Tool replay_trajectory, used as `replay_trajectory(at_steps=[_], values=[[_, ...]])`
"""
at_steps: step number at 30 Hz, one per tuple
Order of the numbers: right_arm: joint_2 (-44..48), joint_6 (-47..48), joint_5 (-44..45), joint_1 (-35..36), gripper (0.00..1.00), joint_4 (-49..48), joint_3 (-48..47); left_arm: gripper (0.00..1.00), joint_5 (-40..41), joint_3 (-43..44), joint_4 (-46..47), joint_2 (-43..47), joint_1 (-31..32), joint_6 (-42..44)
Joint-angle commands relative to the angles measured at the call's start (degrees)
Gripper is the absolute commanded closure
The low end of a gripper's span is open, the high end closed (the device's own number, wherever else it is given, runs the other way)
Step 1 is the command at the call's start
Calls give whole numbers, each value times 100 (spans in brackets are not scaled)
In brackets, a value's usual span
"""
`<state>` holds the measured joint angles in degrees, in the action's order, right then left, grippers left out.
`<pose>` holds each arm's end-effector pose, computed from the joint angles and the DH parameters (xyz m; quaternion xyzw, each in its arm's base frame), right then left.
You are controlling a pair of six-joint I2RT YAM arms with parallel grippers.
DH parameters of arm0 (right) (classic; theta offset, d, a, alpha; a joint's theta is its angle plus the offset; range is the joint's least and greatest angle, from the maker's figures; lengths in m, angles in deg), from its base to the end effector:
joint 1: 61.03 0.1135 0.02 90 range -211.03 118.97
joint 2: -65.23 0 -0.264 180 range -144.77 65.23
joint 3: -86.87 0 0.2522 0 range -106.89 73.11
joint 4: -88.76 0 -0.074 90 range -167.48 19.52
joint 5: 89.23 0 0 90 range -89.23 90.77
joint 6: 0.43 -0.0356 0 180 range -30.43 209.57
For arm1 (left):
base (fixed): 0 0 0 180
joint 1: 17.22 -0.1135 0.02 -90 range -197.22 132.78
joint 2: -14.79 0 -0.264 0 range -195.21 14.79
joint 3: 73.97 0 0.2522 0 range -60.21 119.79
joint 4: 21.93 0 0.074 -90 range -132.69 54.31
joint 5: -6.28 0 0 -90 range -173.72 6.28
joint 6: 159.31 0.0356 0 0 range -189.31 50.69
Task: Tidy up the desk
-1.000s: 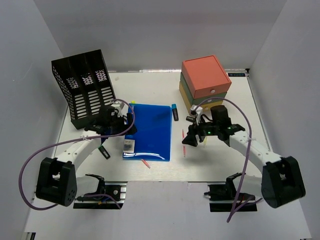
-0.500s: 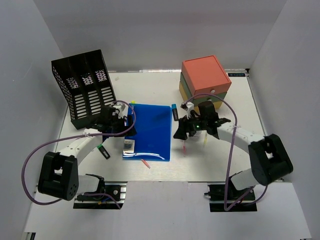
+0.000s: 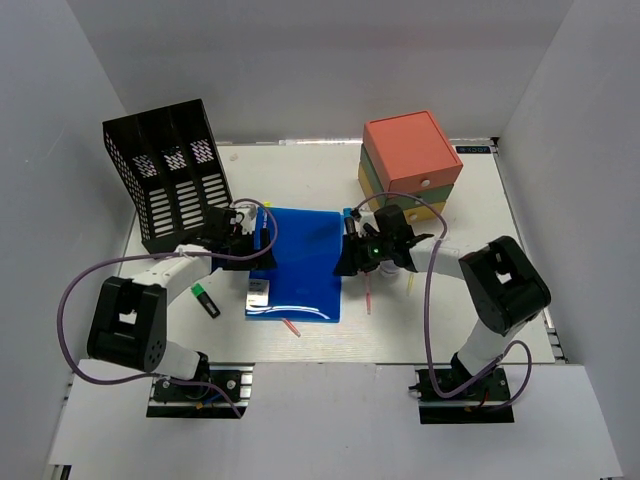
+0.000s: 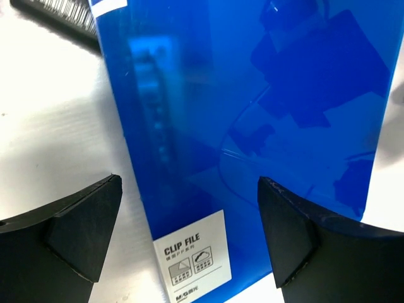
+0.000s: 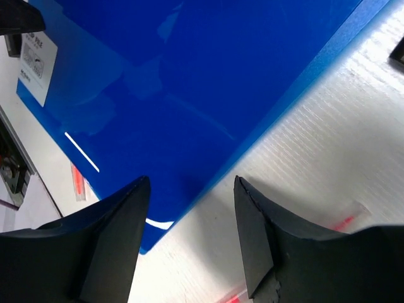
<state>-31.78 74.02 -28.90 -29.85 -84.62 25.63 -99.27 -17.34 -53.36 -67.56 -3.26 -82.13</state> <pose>0.2769 0.1882 0.1574 -0.2226 0.8622 0.3698 0.2653 0.2605 -0.0746 0.1747 0.0477 0.9499 -0.1911 0.2425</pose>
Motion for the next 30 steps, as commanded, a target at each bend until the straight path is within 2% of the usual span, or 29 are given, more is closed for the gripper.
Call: replay_trajectory(at_steps=[1,6,11,16,23,30], values=[[-160,-290,190,72,39,-385,-209,3,-308,213,167,-44,-42,52],[-450,-457,163,125,43,-455,-156,6,-580,248,308,-273,-42,-1],[-705,-493,190,125,50,-438,-138,17,-932,239,422,-484,-42,-10],[-907,-502,172,117,55,-412,-147,21,-1204,143,589,-511,-42,-89],[-1092,-475,216,134,57,-359,-182,28,-1512,99,870,-309,-42,-194],[-1144,-431,234,134,57,-315,-209,43,-2056,37,1318,-247,-42,-353]])
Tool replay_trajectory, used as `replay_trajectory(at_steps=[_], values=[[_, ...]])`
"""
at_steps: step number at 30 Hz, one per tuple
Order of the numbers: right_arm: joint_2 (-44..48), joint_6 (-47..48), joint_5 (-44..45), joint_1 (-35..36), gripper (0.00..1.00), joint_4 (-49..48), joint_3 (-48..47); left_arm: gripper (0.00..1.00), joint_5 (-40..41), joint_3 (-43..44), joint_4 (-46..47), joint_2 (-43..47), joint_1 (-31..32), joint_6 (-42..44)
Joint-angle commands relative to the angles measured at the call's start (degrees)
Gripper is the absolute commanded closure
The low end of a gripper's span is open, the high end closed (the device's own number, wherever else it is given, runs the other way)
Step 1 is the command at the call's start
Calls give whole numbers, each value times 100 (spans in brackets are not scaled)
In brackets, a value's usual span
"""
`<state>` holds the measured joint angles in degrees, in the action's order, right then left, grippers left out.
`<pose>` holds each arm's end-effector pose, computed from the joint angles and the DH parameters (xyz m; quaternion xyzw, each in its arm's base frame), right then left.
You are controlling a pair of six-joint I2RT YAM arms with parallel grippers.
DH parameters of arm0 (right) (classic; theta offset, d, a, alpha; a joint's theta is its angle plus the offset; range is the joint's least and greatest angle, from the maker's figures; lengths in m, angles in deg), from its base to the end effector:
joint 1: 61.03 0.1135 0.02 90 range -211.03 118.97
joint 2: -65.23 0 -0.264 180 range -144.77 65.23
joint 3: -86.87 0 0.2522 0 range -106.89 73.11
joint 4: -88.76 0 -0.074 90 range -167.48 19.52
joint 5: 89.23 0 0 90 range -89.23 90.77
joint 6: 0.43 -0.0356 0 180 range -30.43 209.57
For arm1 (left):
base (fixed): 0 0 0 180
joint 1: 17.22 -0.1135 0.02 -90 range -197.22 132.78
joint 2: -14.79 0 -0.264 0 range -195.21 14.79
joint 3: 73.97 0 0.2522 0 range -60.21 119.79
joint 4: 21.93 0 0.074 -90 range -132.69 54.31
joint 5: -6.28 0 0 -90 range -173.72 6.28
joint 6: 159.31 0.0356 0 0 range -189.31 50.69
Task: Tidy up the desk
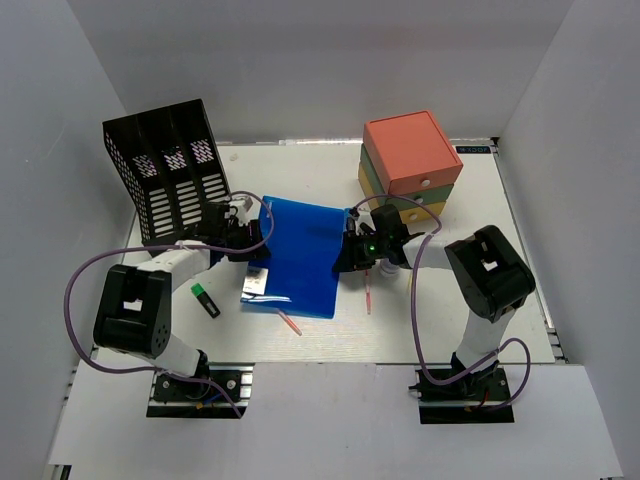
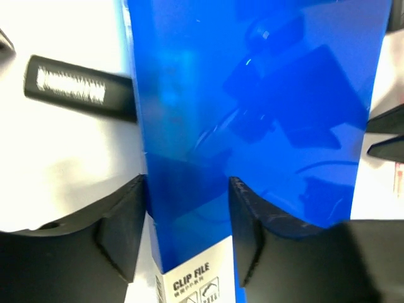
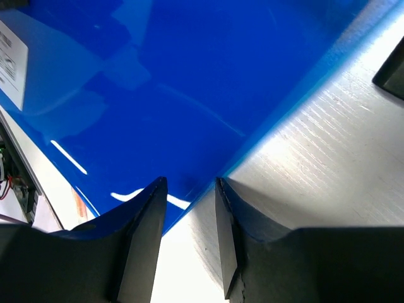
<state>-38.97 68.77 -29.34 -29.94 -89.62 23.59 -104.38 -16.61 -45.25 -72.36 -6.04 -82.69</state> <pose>0.2927 0.1973 0.1334 -0.1834 0.8711 0.3838 0.2454 0.2822 -0.0686 0.1660 0.0388 0.9342 -0.2324 0.2680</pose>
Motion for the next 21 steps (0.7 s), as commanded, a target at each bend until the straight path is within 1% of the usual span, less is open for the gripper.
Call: replay_trajectory(at_steps=[1,5,7,12,14,17,21], values=[[-417,111,277,143,57,186,3,44,-1650,-44,551,243,236,-313],[-443,129,295,134,58,195,-5,48,-1870,-184,824,401,236,-348],[-443,129,295,143,57,203,-5,49,-2002,-272,1095,559,236,-384],[-452,155,251,134,57,212,-14,47,-2310,-413,1492,840,236,-533],[-434,146,251,134,57,212,-5,45,-2459,-448,1658,884,236,-630],[-417,164,242,134,57,212,-14,41,-2504,-448,1651,911,236,-648],[-408,164,233,125,57,212,-23,40,-2495,-413,1554,911,236,-613]])
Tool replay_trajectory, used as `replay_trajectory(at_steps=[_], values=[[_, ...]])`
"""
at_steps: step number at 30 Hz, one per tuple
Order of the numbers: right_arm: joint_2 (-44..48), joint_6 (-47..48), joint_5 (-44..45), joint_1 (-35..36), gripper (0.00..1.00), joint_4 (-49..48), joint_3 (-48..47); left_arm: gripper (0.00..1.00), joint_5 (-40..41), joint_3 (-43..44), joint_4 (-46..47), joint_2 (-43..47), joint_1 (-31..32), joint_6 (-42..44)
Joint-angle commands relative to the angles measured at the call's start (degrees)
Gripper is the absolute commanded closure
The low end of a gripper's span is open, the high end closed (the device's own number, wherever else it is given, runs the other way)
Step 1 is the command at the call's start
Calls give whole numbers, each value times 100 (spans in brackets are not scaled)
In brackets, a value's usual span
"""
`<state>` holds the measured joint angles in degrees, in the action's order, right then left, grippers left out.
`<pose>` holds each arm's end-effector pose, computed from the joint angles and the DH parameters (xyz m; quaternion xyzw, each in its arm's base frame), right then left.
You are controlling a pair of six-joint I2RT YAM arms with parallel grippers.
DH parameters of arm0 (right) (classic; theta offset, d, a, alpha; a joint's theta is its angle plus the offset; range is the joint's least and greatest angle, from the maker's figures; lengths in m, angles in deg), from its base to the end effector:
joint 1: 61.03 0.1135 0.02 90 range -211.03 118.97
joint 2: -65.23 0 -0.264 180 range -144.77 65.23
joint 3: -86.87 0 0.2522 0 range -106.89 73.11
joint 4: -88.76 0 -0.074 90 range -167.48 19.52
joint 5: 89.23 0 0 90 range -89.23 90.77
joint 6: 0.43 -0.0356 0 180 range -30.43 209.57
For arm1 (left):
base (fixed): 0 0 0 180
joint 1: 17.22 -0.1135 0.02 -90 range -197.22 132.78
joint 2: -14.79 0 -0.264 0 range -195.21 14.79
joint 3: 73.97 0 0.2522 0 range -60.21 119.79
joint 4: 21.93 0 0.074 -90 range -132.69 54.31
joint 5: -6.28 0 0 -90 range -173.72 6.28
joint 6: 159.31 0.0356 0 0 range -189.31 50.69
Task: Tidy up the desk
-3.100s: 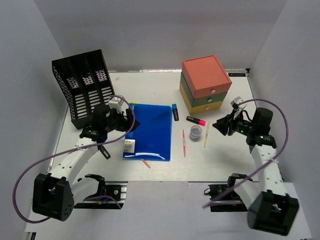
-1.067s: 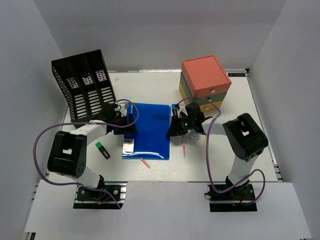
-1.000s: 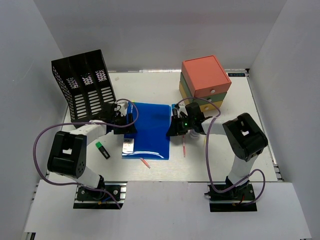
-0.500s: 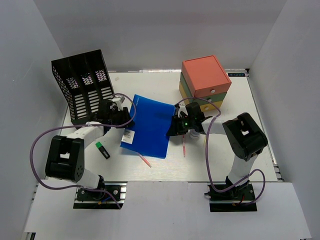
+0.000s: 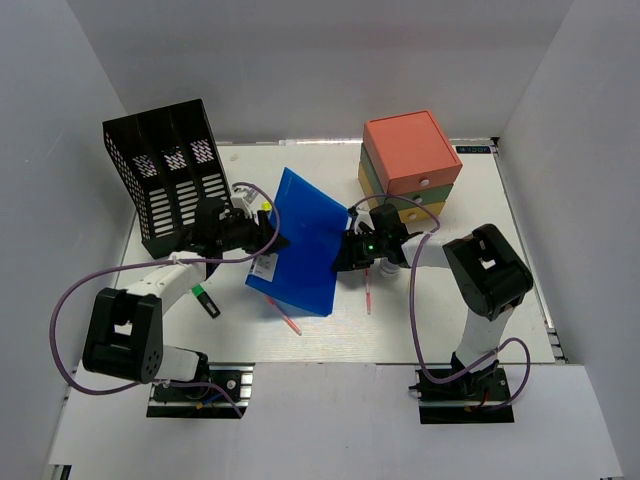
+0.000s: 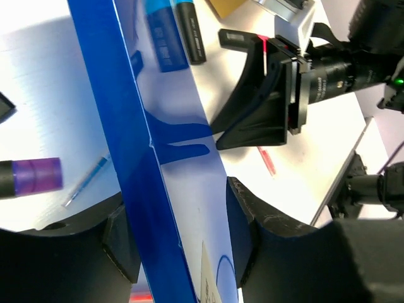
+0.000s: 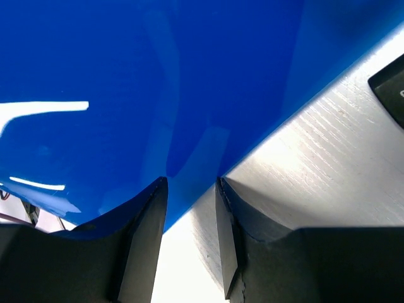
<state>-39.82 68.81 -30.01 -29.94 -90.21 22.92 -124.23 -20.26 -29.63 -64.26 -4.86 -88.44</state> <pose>0.2956 0.1995 0.1325 -0.1866 0.8680 0.3892 0.2457 0.2710 -0.0831 0.2097 0.1161 0.8329 -0.4143 0.3480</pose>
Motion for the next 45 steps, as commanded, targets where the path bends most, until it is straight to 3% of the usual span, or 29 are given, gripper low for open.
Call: replay_trajectory(at_steps=[1,5,9,11,12,16,21,29,34,38,42,45], values=[[-314,159,301,134,57,280,54,40,-510,-31,-35,100,118,-38],[-253,168,292,134,57,271,54,45,-432,48,-149,126,118,-38],[-112,247,292,108,56,289,62,65,-203,206,-412,179,118,41],[29,300,301,99,53,306,62,70,16,329,-571,240,118,85],[81,317,301,99,52,298,71,79,121,391,-754,267,118,138],[450,501,275,46,41,341,63,99,578,620,-1186,389,118,252],[968,827,90,-120,21,727,-148,100,931,804,-1283,986,170,253],[1997,1152,-252,-445,12,755,-61,100,1230,1270,-1485,1761,170,244],[2243,1328,-595,-595,11,790,-113,100,1624,1578,-1582,2200,170,226],[2674,1811,-455,-622,11,694,-18,100,2641,1701,-1442,2481,170,261],[2911,2049,-928,-744,11,684,36,100,3584,1710,-1214,2605,170,331],[3052,2049,-1087,-780,24,597,115,100,4250,1666,-932,2701,170,515]])
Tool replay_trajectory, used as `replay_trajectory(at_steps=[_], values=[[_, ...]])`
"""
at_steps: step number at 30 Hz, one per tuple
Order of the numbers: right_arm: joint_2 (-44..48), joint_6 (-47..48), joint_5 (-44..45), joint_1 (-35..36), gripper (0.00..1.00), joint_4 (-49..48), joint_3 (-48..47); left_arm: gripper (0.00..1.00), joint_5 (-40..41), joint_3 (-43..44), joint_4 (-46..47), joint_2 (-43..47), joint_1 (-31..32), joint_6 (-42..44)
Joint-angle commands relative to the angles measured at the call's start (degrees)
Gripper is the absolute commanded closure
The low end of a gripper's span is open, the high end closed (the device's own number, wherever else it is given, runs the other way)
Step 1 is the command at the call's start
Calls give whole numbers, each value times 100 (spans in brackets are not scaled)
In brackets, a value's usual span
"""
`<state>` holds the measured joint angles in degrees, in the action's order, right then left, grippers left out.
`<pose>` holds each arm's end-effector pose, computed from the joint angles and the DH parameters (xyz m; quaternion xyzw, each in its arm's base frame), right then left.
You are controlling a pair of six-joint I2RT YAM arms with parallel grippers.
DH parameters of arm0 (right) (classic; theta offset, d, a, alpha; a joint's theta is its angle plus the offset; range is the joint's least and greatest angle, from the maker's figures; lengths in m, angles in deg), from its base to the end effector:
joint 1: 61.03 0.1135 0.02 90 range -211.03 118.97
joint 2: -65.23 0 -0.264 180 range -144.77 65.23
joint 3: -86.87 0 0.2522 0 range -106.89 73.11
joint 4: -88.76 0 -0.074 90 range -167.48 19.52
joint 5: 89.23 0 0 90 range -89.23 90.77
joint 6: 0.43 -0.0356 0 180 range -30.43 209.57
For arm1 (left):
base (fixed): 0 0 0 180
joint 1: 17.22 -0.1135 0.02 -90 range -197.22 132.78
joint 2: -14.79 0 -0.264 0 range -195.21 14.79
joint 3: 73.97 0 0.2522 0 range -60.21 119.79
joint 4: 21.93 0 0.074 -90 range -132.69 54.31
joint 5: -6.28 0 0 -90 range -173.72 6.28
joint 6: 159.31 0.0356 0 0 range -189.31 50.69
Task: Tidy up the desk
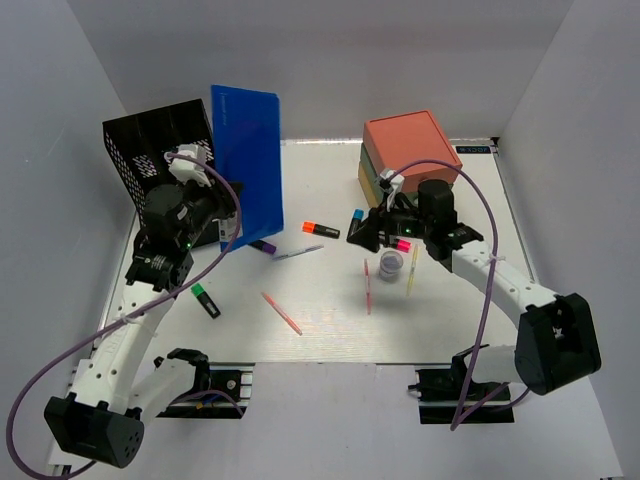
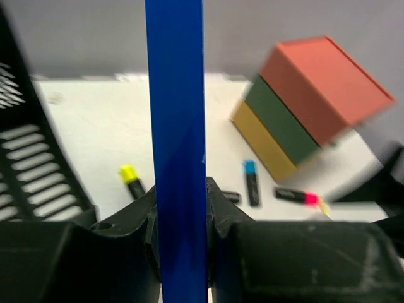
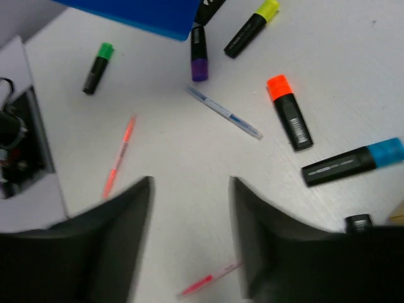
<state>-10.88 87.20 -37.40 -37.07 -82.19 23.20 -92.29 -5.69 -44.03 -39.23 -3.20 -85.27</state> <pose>0.2632 0.1410 0.2781 -0.3271 0.7328 0.3843 0.4564 0.2097 -0.0578 0.3744 0.0364 0.7524 -0.2239 0.6184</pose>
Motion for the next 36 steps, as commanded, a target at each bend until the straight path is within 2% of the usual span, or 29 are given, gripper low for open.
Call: replay_trajectory(at_steps=[1,2,4,7,14,16,23,29,33,36], values=[[202,211,-375,-94,52,-232,104,100,1182,182,596,242,4,286],[202,211,-410,-94,71,-232,104,100,1322,164,649,295,4,348],[203,211,-393,-129,100,-232,113,100,1665,112,789,383,4,506],[168,387,-366,-164,100,-241,131,100,1912,-55,1246,629,4,822],[123,378,-349,-182,100,-320,166,100,2457,41,1308,665,4,1588],[115,378,-331,-164,100,-303,175,100,2580,-99,1606,682,4,2009],[71,422,-261,-155,100,-285,157,100,2888,-706,2529,577,4,2396],[106,501,-191,-164,100,-241,139,100,3222,-1022,3232,208,4,2703],[255,624,-59,-164,100,-215,139,100,3301,-1418,4294,-82,4,2853],[317,641,-15,-164,100,-258,192,100,3275,-1453,4699,-529,4,2889]])
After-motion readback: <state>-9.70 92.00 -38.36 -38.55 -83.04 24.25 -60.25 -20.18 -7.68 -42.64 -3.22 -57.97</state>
